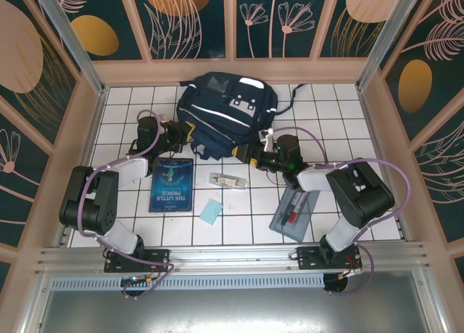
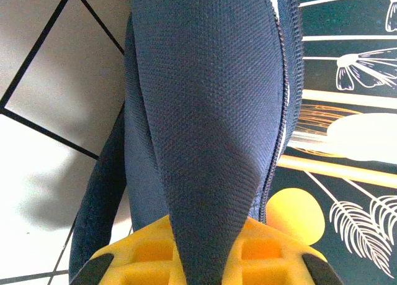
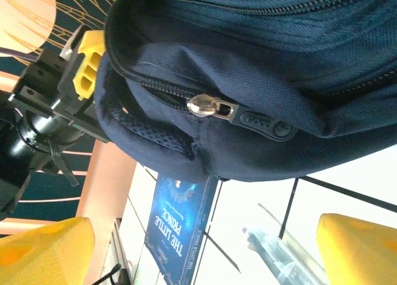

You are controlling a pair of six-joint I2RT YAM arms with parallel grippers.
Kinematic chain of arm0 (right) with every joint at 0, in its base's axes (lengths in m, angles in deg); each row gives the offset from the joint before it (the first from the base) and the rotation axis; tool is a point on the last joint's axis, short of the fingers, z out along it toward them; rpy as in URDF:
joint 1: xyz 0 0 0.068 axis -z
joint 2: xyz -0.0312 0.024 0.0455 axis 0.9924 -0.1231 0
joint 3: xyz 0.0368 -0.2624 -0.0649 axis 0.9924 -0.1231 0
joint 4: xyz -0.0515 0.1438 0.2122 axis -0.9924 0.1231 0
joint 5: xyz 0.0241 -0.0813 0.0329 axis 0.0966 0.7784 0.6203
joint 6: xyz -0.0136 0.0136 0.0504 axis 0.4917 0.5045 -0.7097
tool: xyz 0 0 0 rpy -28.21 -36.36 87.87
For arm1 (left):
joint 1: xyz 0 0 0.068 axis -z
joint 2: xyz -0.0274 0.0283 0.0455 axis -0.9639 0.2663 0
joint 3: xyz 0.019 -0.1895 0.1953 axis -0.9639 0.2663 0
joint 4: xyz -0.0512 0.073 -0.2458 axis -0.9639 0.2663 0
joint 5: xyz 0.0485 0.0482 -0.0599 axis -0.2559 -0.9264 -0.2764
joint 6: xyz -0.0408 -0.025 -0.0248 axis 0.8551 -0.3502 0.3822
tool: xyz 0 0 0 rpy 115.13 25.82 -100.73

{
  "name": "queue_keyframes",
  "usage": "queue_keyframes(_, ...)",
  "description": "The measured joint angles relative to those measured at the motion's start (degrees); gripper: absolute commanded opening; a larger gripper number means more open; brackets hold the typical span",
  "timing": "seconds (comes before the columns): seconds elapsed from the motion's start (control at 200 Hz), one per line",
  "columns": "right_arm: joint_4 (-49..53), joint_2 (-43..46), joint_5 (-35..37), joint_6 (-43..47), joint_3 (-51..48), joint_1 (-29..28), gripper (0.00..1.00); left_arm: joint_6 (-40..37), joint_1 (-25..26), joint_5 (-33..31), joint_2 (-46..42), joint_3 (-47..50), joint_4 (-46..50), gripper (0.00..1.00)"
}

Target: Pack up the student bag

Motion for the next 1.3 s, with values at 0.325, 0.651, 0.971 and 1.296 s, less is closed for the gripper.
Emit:
queue_keyframes(0.325, -0.5, -4.2, 0.3, 0.9, 7.4, 0.8, 0.93, 0.7, 0.2, -1.2, -2.3, 1.5, -0.2, 0.00)
queue_keyframes(0.651, -4.1, -8.7, -0.7, 0.0, 9.3, -0.1, 0.94, 0.9, 0.2, -3.4, -5.0, 2.3, -0.1, 0.00)
queue_keyframes(0.971, -5.0, -8.8, -0.6, -0.4, 9.1, -1.1, 0.94, 1.3, 0.2, -3.6, -5.0, 3.0, -0.2, 0.00)
queue_keyframes(1.296, -4.4, -9.1, -0.6, -0.4, 8.0, -1.1, 0.94, 1.3, 0.4, -3.6, -5.8, 3.4, -0.2, 0.00)
